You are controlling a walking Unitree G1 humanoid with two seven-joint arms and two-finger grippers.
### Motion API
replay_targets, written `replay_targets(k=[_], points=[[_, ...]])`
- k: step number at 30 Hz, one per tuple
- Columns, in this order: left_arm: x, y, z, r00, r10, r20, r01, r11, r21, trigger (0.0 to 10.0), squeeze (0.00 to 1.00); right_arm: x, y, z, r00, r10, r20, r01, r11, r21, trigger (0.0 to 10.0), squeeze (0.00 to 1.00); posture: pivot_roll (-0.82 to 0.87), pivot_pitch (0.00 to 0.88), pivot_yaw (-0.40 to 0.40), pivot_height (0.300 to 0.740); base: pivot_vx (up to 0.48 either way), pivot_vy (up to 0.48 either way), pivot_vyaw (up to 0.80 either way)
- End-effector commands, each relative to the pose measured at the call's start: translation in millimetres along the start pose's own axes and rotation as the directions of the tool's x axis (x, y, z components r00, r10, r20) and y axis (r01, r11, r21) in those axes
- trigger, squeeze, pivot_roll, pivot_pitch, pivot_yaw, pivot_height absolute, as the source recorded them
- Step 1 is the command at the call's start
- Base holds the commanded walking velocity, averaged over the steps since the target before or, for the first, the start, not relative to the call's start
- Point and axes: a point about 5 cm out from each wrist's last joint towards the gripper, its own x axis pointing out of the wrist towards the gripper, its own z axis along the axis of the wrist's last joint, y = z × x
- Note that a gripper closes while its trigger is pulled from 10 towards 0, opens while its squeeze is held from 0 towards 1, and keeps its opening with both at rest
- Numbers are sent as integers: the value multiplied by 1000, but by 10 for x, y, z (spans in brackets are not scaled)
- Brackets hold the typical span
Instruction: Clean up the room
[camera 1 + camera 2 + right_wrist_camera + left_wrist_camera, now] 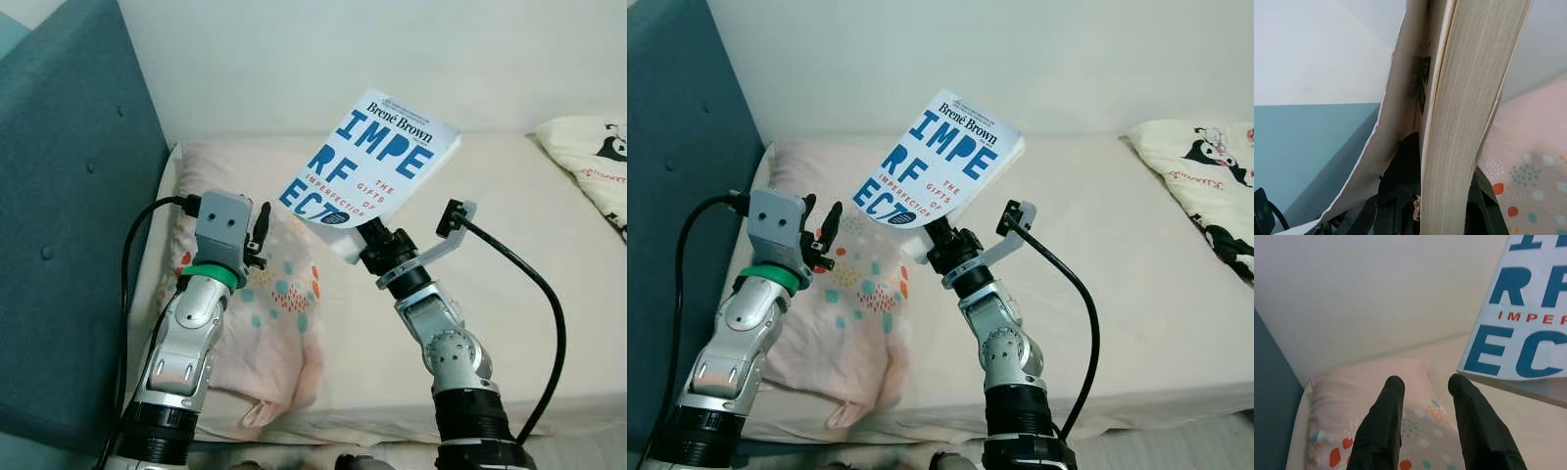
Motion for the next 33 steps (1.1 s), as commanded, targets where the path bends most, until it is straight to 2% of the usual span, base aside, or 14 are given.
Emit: replay_targets(k=[1,6,19,33], points=[[-31,1,-33,1000,-7,-20,7,1000,2,10000,0,-27,-17,-21,1000,-3,0,3,1000,11,10000,0,28,31,44,725,0,0,0],[-48,18,-54,999,-5,-31,5,1000,8,10000,0,-75,-57,-51,999,-31,-10,32,999,17,10000,0,28,39,50,705,0,0,0],[-42,3,-42,999,-9,-34,9,1000,6,10000,0,-76,-50,-45,1000,-27,-5,27,999,23,10000,0,27,41,51,655,0,0,0],[-57,3,-47,999,-14,-40,15,1000,9,10000,0,-109,-75,-64,999,-42,-5,42,998,48,10000,0,29,49,55,620,0,0,0]])
